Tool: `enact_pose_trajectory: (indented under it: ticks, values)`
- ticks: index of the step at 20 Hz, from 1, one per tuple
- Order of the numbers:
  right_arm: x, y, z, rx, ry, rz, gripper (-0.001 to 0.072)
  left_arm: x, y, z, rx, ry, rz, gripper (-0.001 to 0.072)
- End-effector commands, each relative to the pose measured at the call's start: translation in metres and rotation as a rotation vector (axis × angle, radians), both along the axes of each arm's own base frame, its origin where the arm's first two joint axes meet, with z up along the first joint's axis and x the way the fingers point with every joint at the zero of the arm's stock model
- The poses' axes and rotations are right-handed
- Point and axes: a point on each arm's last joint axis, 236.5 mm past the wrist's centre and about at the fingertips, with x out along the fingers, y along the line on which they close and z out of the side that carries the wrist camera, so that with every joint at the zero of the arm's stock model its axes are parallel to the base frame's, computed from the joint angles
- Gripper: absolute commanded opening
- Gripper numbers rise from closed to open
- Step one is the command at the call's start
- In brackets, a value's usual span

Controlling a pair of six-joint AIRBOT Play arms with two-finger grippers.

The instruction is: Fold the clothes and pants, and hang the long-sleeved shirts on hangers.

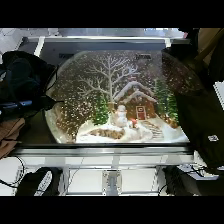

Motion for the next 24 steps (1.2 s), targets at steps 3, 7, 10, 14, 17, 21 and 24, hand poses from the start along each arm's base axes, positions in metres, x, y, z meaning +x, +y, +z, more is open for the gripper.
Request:
enact_pose_trajectory:
  ticks: [3,7,10,14,17,21,24]
  values:
    - [0.181,0.13,0.198,-0.17,-0.842,0.536,0.0518,0.024,-0.01,0.027,-0.085,-0.135,0.026,0.0703]
    - [0.206,0.3,0.158,-0.122,-0.712,1.157,0.0022,0.029,-0.011,0.034,-0.105,-0.17,0.035,0.0585]
    - [0.198,0.358,0.115,-0.229,-0.525,1.444,0.0022,0.029,-0.012,0.034,-0.106,-0.17,0.035,0.0013]
    - [0.187,0.38,0.102,-0.226,-0.45,1.504,0.0023,0.029,-0.013,0.034,-0.118,-0.167,0.036,0.001]
    - [0.18,0.384,0.101,-0.139,-0.426,1.443,0.0023,0.024,-0.023,0.033,-0.161,-0.142,0.019,0.001]
    - [0.181,0.383,0.101,-0.14,-0.426,1.442,0.0023,0.024,-0.024,0.033,-0.163,-0.139,0.018,0.001]
    - [0.181,0.383,0.101,-0.14,-0.426,1.442,0.0023,0.024,-0.024,0.033,-0.163,-0.139,0.018,0.001]
